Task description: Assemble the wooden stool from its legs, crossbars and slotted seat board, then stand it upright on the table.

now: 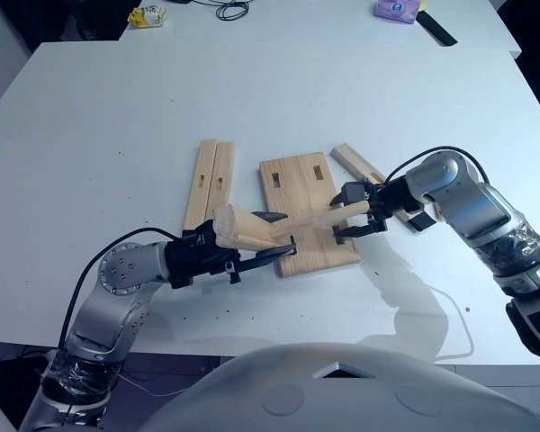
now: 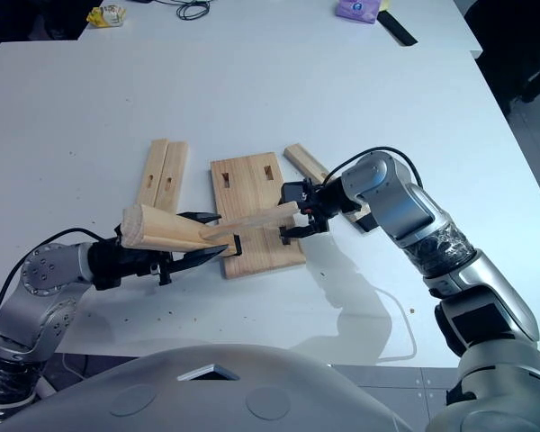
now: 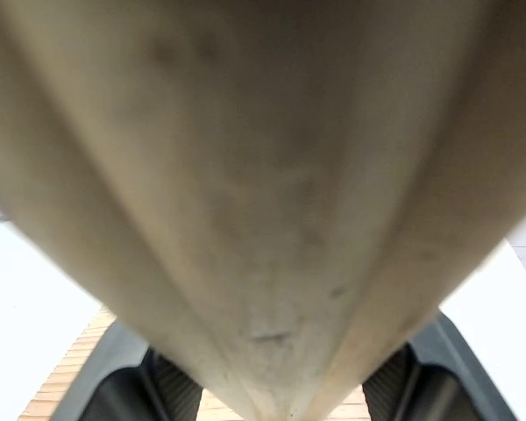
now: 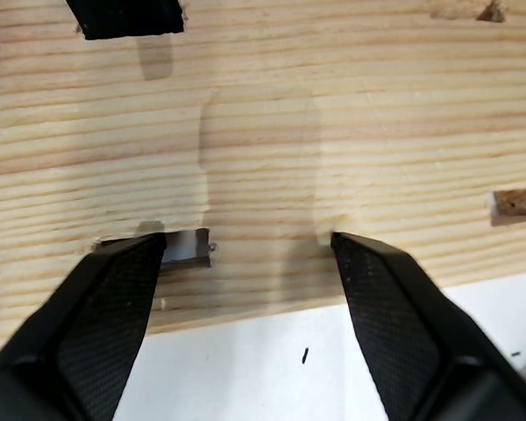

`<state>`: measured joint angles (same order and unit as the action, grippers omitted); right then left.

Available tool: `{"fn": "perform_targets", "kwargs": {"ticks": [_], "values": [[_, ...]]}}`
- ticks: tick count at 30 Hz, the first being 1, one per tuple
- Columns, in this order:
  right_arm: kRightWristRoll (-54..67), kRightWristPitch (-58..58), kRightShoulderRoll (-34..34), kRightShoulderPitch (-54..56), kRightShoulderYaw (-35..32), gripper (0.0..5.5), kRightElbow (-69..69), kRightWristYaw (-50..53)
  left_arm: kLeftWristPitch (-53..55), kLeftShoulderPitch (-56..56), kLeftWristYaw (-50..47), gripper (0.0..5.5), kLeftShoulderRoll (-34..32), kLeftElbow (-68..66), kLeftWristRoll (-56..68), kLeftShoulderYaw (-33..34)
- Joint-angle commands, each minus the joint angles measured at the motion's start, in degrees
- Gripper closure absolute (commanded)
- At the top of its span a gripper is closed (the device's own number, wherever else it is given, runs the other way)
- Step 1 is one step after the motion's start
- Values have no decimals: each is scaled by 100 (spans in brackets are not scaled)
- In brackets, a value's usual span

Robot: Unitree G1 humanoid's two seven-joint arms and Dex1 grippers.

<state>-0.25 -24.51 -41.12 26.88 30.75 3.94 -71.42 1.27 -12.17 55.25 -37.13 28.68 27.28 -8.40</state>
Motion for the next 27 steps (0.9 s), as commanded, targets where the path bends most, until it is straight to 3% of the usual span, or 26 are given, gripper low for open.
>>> {"fn": "perform_targets", "kwargs": {"ticks": [1,8,27], "values": [[-25,-398,-31,-445,55,200,259,117,620,25,113,345,-276,-487,-276,-234],[110,-991,94,-906,-57,200,916,493,780,279,706,345,-732,-752,-186,-427],[248,-1372,234,-873,13,200,1104,709,277,-244,731,345,-1064,-1585,-809,-1047]]}}
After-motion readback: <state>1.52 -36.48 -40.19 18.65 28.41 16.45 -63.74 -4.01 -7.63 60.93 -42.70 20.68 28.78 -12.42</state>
